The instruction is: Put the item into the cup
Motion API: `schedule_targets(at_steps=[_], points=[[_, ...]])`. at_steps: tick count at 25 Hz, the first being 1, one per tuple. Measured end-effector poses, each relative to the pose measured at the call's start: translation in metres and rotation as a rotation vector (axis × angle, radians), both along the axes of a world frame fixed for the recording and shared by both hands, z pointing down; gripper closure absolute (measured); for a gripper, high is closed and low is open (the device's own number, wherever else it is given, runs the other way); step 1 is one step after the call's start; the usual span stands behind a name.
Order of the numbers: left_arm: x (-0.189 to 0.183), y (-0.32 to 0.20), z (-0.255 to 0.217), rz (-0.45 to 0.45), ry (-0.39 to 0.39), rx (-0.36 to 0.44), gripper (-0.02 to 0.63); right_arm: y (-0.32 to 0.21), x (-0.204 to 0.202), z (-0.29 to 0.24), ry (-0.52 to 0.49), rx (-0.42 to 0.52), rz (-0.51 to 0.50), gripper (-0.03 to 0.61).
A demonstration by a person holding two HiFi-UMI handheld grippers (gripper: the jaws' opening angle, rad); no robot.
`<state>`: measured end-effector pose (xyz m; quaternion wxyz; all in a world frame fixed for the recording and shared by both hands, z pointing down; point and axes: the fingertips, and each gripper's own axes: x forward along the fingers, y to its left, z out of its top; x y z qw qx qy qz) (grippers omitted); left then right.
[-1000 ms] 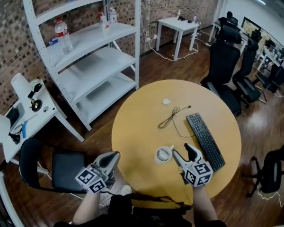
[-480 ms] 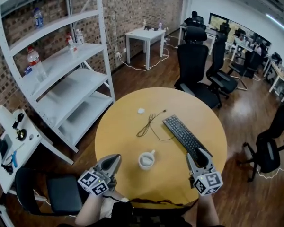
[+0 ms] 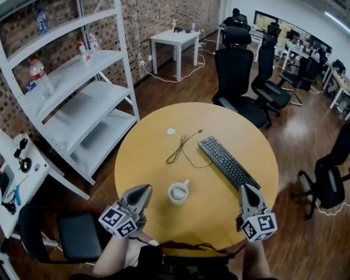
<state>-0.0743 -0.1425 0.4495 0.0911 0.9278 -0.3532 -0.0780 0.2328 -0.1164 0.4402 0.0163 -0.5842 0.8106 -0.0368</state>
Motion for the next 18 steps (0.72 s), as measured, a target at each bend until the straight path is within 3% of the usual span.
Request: schedule_targets(at_steps=[18], points=[[-0.011, 0.001, 0.000, -0.019, -0.016, -0.014, 0.618, -0.012, -0.022, 0.017, -0.004, -0.035, -0.087, 0.569]])
